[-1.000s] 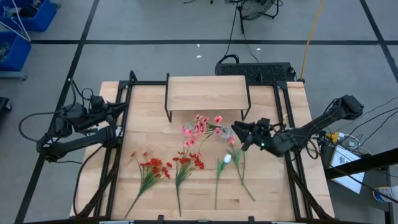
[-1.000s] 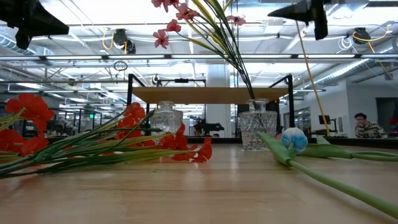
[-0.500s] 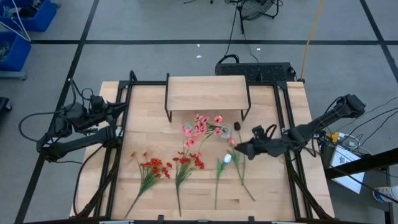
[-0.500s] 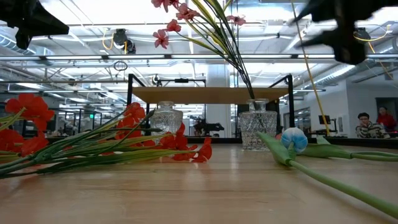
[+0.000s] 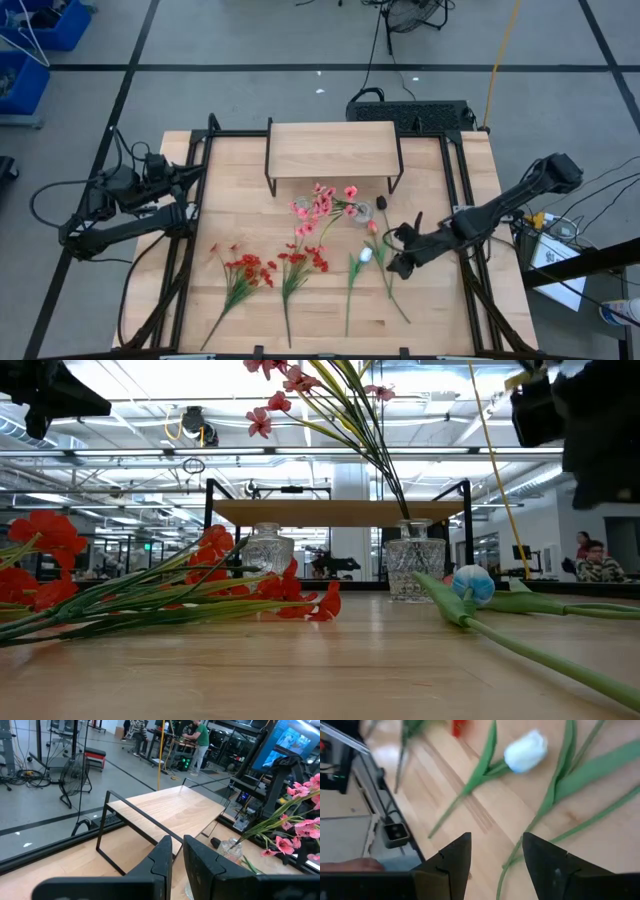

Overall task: Pick and place flowers into a vace then onto a shelf
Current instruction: Put the pink tulip into the right transparent vase

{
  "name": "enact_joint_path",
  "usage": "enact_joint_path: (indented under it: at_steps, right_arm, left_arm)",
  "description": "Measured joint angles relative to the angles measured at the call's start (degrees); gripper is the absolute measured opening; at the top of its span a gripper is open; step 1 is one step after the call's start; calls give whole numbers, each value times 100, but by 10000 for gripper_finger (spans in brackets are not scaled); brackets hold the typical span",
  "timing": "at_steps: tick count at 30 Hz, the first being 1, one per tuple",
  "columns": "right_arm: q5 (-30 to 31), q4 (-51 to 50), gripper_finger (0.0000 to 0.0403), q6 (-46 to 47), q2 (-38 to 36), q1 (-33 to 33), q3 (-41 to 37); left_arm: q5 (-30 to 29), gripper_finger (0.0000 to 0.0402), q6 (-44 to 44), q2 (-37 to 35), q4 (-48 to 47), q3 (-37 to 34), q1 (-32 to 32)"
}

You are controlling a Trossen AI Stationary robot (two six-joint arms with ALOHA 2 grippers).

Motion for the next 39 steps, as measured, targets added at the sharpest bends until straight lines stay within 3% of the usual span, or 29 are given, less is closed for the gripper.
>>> enact_joint_path:
  at_steps: [7,22,39]
  right_arm:
    - [120,897,169,451,954,-96,75]
    - [170,-459,169,260,2766,-354,1210]
    - [324,-1480,169,585,2745,-354,1598]
  left_arm:
    - [1,51,0,0,0,-2,0]
    - [0,51,-1,0,0,0,0]
    - [2,51,0,0,1,-2,-1]
